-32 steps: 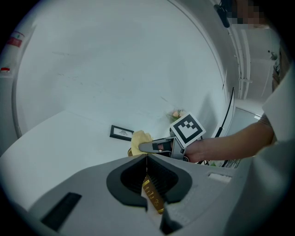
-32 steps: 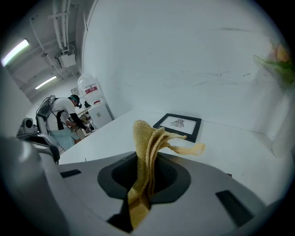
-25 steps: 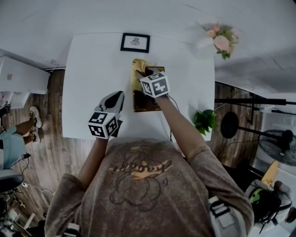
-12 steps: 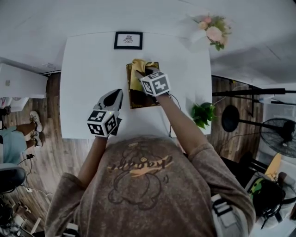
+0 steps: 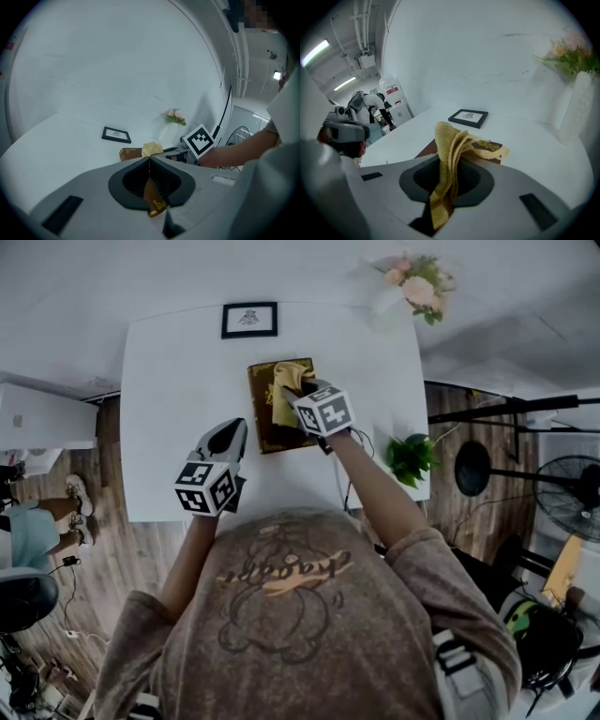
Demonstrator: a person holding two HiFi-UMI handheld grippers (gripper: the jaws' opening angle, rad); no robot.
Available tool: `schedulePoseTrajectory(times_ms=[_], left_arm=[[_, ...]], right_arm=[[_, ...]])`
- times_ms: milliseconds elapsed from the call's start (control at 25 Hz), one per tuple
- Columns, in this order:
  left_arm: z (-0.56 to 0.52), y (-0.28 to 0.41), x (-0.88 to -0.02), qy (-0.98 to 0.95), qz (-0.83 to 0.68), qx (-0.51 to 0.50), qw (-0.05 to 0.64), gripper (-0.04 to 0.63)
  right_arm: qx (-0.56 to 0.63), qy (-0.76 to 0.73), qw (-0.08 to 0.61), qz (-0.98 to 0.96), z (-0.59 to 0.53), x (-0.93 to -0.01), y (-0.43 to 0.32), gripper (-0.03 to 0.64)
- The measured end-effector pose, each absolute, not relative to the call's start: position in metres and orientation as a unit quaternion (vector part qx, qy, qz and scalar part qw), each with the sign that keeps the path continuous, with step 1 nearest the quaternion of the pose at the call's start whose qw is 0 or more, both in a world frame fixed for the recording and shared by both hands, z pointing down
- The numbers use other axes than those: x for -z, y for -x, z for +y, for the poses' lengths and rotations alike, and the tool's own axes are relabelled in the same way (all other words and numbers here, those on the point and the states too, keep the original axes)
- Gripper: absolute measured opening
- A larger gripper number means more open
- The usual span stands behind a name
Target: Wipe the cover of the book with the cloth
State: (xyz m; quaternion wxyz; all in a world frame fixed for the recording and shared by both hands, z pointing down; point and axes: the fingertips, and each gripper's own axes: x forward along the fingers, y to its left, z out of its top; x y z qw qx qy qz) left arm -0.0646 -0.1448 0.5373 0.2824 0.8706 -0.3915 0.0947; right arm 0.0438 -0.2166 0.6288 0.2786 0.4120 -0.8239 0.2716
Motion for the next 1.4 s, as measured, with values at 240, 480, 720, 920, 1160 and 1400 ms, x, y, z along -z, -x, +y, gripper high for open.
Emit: schedulePoseTrajectory(times_ms=[240, 480, 720, 920, 1160, 1400], left_arm=[[-0.136, 0.056, -0.535, -0.874, -0.382, -0.099, 0.282, 0.005], [-0.129, 0.048, -0.535, -0.877, -0.377, -0.099, 0.282, 0.005], [-0.121, 0.036, -0.534, -0.881, -0.365, -0.101, 0.283, 0.005], [-0.115, 0.027, -0.532, -0.885, -0.357, -0.102, 0.282, 0.005], [-0.110, 0.022, -0.530, -0.886, -0.354, -0.105, 0.280, 0.005], [-0.110, 0.024, -0.531, -0.885, -0.359, -0.102, 0.278, 0.005]], right_arm=[[-0.274, -0.409, 0.284, -0.823, -0.200, -0.627, -0.061, 0.067], [-0.278, -0.412, 0.280, -0.821, -0.181, -0.626, -0.074, 0.067], [-0.287, -0.414, 0.277, -0.818, -0.158, -0.628, -0.087, 0.067], [-0.280, -0.413, 0.275, -0.821, -0.142, -0.626, -0.094, 0.067], [-0.283, -0.411, 0.269, -0.824, -0.124, -0.625, -0.103, 0.067], [-0.283, -0.382, 0.269, -0.838, -0.114, -0.609, -0.107, 0.066]])
